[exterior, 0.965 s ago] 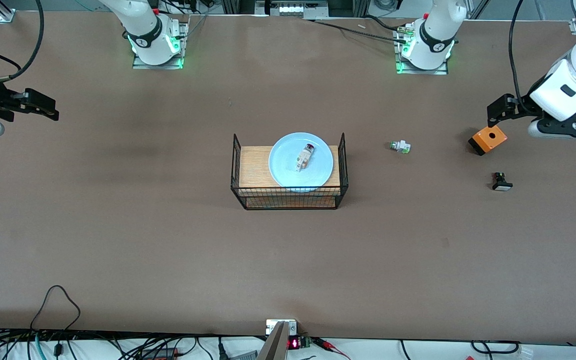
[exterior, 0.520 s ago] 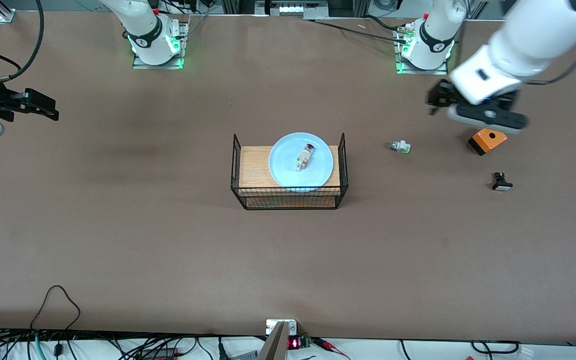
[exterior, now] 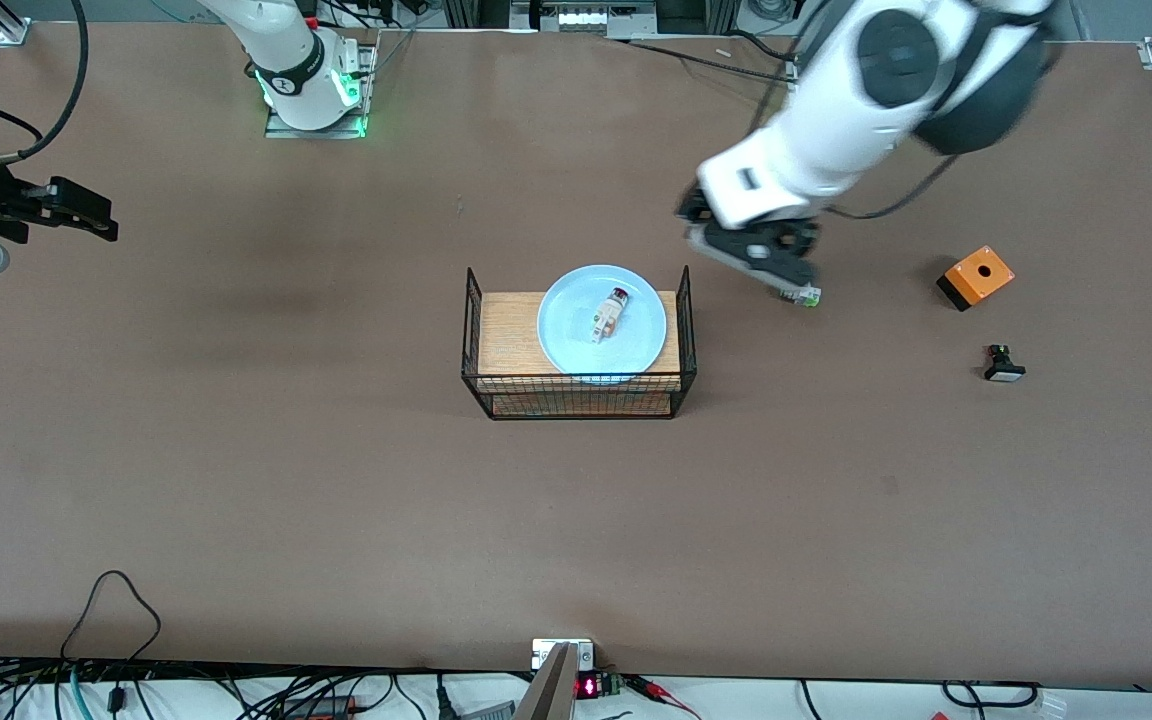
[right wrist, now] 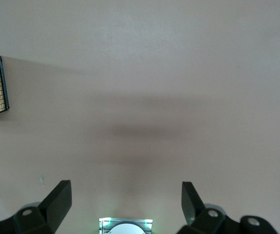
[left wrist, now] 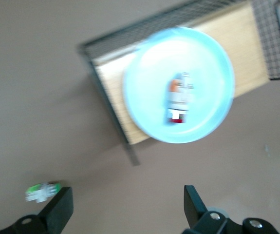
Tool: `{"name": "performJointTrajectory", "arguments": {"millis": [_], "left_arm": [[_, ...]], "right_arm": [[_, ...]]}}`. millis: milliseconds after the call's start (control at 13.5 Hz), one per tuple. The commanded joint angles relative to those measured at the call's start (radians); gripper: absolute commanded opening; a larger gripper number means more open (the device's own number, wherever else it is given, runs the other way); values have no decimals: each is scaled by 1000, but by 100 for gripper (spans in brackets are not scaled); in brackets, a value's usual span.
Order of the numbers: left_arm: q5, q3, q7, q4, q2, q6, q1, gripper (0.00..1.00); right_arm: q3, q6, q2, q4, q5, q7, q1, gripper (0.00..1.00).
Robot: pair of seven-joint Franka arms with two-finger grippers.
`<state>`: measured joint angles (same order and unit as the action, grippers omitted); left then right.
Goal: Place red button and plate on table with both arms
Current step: 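Reach the left gripper down to the plate and grasp the red button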
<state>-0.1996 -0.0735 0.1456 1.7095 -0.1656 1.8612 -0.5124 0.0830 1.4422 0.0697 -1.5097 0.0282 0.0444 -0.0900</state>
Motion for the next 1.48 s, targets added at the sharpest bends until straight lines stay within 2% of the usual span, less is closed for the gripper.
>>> {"name": "performJointTrajectory", "arguments": {"millis": [0,223,371,520,816,965,1039,1113,1188,1410], "left_arm": [[-17,11,11,-94,-116,66,-67,100],[-3,11,9,-96,-193,228,-96,100],[-3,12,-6,-93,-222,280,-98,100],[-3,6,-6,-87,-238,280,-101,100],[11,0,-8,-82,-279,286,-118,100],[104,-2,5,-83,-298,288,-120,100],[106,0,8,-83,-308,297,-127,99],[106,0,8,-80,-311,329,-130,95],[106,0,9,-82,-322,342,-132,83],[106,0,-4,-82,-327,360,-132,37]], "right_arm": [[-5,-11,9,20,7,17,9,100],[-5,-8,10,20,-1,11,10,100],[-5,12,33,19,-2,-1,6,100],[-5,24,79,20,-2,0,10,100],[-2,15,78,20,-26,-12,9,100],[-11,15,78,22,-36,-148,-2,100],[-23,14,76,22,-34,-226,-20,100],[-37,14,76,22,-30,-312,-46,100],[-39,12,71,22,-31,-434,-74,100],[-52,24,71,23,-36,-809,-146,100]]}}
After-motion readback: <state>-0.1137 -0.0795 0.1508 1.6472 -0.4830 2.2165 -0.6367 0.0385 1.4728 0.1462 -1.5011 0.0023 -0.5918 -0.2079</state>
